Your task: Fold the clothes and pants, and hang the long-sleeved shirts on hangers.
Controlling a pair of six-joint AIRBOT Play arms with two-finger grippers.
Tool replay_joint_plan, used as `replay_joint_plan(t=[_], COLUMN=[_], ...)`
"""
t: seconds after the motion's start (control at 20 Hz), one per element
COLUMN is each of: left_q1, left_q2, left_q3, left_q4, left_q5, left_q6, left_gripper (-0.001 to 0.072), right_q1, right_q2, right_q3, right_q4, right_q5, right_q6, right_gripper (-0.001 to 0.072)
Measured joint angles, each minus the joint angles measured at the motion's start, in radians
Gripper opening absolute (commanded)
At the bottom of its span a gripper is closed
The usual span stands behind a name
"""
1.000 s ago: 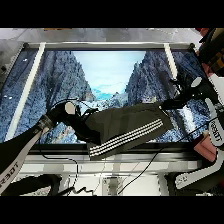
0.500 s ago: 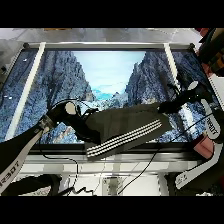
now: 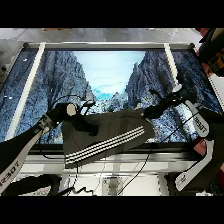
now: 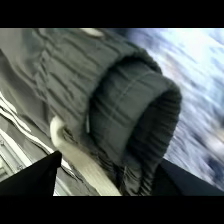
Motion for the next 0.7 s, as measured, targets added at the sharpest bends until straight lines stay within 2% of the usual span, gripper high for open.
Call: replay_joint_plan(t=[0.25, 0.6, 0.65, 0.7], left_q1=[0.000, 0.000, 0.000, 0.000], left_q2=[0.000, 0.000, 0.000, 0.000], left_q3=[0.000, 0.000, 0.000, 0.000], left_q4=[0.028, 0.107, 0.118, 0.129], left_q5=[0.069, 0.097, 0.104, 0.109], left_q6=[0.000, 0.000, 0.000, 0.000], left_gripper=[0.0694, 0.0688, 0.0688, 0.0688], right_q1=[0.173, 0.407, 0.438, 0.466], right_q2=[-0.001, -0.002, -0.001, -0.002], right_q3=[-0.002, -0.002, -0.002, -0.002], right_q4=[0.030, 0.093, 0.105, 0.113], right_q5=[-0.029, -0.098, -0.120, -0.146], right_q6=[-0.029, -0.043, -0.044, -0.044], right_gripper=[0.0549, 0.0545, 0.0448, 0.0313])
